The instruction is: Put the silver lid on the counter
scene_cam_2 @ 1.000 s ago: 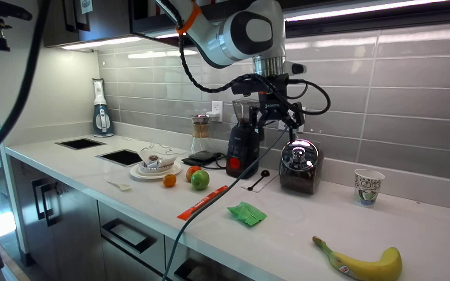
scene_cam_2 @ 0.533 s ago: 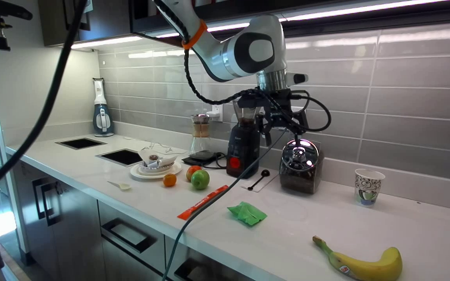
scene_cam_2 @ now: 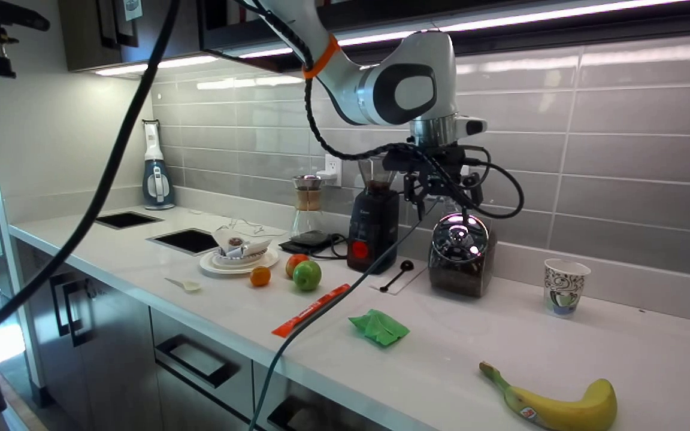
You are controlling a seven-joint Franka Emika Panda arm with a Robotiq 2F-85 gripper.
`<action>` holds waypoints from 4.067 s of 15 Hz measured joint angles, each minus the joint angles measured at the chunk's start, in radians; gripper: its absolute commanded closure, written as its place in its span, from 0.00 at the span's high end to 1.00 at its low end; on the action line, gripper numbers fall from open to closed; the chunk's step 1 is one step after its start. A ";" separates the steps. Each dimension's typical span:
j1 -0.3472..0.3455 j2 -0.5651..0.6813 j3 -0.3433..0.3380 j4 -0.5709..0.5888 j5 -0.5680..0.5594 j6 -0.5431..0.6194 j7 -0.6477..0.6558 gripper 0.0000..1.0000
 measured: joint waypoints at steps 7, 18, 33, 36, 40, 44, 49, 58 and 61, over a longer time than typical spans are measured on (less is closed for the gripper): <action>-0.061 0.091 0.059 0.058 0.028 0.139 -0.062 1.00; -0.104 0.165 0.140 0.117 0.033 0.192 -0.073 1.00; -0.111 0.245 0.156 0.208 0.032 0.197 -0.073 1.00; -0.111 0.256 0.159 0.220 0.032 0.197 -0.073 1.00; -0.111 0.273 0.162 0.239 0.032 0.197 -0.072 0.97; -0.111 0.286 0.167 0.252 0.032 0.197 -0.071 0.80; -0.111 0.299 0.168 0.266 0.032 0.197 -0.070 0.56; -0.111 0.300 0.168 0.267 0.031 0.197 -0.065 0.21; -0.110 0.300 0.168 0.267 0.030 0.197 -0.061 0.21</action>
